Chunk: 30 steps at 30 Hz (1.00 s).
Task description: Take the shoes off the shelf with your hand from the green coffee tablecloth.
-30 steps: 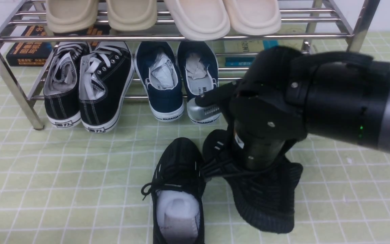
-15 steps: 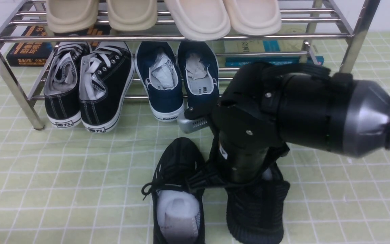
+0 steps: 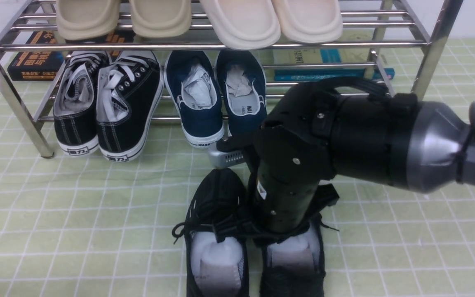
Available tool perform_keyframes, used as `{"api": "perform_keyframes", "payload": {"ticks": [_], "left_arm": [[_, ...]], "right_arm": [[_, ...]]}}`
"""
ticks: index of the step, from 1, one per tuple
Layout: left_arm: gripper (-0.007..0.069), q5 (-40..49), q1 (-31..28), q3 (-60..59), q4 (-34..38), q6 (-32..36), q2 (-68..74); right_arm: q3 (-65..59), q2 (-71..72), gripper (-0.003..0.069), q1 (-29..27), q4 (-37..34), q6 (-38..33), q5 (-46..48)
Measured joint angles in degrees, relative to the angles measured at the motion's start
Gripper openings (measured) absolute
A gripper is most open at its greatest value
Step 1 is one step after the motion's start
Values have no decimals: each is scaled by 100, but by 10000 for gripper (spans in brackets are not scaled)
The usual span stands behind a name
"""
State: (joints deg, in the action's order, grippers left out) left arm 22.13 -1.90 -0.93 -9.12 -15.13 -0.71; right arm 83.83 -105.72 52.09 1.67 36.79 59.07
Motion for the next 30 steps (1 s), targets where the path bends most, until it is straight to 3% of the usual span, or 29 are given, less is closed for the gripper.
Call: {"api": "perform_keyframes", "payload": {"ticks": [1,2,5,8,11,15,19,24,29,30], "left_arm": [[242,0,0,0,0,0,0],[242,0,0,0,0,0,0],[242,0,0,0,0,0,0],[242,0,0,0,0,0,0],[242,0,0,0,0,0,0],[242,0,0,0,0,0,0],[242,0,0,0,0,0,0],[242,0,0,0,0,0,0],[242,0,0,0,0,-5,0],[242,0,0,0,0,-5,0]], "right_arm": [[0,0,265,0,-13,-20,-3],[78,0,338,0,-96,-217,95],[350,39,403,0,-132,-783,478],[717,197,402,0,-55,-1204,927],[1155,576,335,0,217,-1728,1066],[1271,1464,161,-6,434,-2378,1171],[1205,2488,12,-6,459,-2529,1233],[709,3834,-14,-6,453,-2542,1239],[-859,5521,-13,-6,448,-2488,1037],[-1739,6217,-13,-6,448,-2309,367]]}}
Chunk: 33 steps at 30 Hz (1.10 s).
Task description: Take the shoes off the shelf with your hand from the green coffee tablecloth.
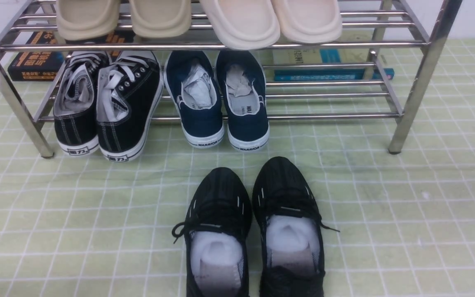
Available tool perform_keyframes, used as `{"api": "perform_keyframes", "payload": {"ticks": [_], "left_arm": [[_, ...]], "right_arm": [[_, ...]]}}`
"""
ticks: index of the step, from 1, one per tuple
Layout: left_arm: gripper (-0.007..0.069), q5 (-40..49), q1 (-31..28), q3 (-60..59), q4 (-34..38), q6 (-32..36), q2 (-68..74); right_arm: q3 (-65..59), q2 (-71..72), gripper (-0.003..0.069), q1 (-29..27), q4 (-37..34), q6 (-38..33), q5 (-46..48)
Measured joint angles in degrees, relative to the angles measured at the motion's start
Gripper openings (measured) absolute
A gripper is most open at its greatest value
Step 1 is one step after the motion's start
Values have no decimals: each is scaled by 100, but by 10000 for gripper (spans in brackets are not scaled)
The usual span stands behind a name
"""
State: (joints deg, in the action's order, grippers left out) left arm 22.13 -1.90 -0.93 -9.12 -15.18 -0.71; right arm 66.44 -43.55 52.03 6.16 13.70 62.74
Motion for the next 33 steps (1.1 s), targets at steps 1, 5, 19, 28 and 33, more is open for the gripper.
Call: {"api": "perform_keyframes", "payload": {"ticks": [1,5,19,28,33], "left_arm": [[242,0,0,0,0,0,0],[242,0,0,0,0,0,0],[242,0,0,0,0,0,0],[242,0,0,0,0,0,0],[242,0,0,0,0,0,0]], "right_arm": [[0,0,-13,0,5,26,0],[-2476,1530,-8,0,189,600,-2875],[-5267,2750,1,0,779,719,-6036],[-5486,2750,6,0,779,719,-6030],[-5490,2750,12,0,779,719,-6035]]}}
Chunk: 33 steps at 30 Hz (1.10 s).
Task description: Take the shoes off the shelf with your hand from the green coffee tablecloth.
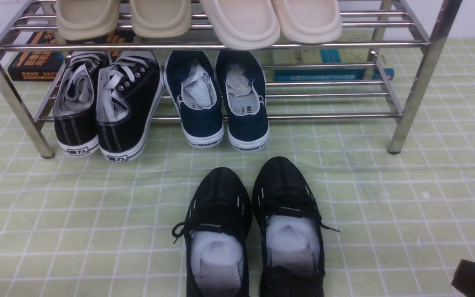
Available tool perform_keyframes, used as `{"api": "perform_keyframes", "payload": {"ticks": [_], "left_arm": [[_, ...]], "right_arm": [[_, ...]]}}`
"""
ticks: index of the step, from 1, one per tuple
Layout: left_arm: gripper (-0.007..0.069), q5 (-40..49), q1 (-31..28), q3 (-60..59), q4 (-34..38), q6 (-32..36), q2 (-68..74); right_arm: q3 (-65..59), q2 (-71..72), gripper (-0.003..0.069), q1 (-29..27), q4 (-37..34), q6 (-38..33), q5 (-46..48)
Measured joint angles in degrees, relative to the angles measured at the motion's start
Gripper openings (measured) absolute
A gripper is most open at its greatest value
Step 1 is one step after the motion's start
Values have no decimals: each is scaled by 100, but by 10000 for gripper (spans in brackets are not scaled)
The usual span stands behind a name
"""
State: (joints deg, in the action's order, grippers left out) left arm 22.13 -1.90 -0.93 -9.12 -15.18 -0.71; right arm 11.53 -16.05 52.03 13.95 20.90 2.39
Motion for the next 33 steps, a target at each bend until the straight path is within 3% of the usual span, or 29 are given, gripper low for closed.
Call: {"api": "perform_keyframes", "payload": {"ticks": [3,7,10,12,15,16,18,19,23,28,33], "left_arm": [[242,0,0,0,0,0,0],[242,-5,0,0,0,0,0],[242,-5,0,0,0,0,0],[242,-5,0,0,0,0,0],[242,-5,0,0,0,0,0],[242,-5,0,0,0,0,0],[242,-5,0,0,0,0,0],[242,-5,0,0,0,0,0],[242,-5,0,0,0,5,0],[242,-5,0,0,0,5,0],[242,-5,0,0,0,5,0]], "right_arm": [[-38,0,14,-6,-87,-7,-4],[-281,234,18,-239,-958,-508,178],[-558,535,20,-683,-1651,-1291,414],[-774,826,22,-1337,-2047,-2017,710],[-977,1131,26,-2156,-2247,-2533,1018],[-990,1131,26,-2156,-2247,-2533,1045],[-1107,1398,29,-2973,-2279,-2747,1524],[-1107,1417,30,-2973,-2279,-2753,1560],[-1119,1658,38,-3950,-2273,-2785,2254],[-1185,1663,45,-4558,-2273,-2687,2195],[-1201,1663,50,-4784,-2141,-2655,2109]]}}
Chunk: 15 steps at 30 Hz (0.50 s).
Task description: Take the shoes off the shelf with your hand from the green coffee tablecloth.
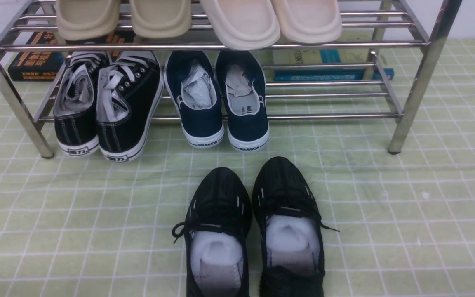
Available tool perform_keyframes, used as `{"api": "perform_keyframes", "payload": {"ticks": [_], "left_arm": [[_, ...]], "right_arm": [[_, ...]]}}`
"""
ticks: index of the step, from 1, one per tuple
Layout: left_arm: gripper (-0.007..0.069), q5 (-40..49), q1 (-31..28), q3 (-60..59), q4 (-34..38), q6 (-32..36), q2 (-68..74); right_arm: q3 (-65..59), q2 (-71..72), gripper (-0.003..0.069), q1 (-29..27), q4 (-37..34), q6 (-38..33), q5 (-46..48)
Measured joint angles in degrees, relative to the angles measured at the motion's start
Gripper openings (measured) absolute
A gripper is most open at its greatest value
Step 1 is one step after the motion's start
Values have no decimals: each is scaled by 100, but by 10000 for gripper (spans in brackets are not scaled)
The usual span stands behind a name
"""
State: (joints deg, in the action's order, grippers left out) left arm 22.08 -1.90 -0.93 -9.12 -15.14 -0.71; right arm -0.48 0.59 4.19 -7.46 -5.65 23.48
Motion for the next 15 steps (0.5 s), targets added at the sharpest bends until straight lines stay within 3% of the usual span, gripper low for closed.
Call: {"api": "perform_keyframes", "payload": {"ticks": [6,15], "left_arm": [[242,0,0,0,0,0,0],[242,0,0,0,0,0,0]], "right_arm": [[-7,0,59,-471,37,19,-23],[-11,0,74,-520,37,39,-25]]}}
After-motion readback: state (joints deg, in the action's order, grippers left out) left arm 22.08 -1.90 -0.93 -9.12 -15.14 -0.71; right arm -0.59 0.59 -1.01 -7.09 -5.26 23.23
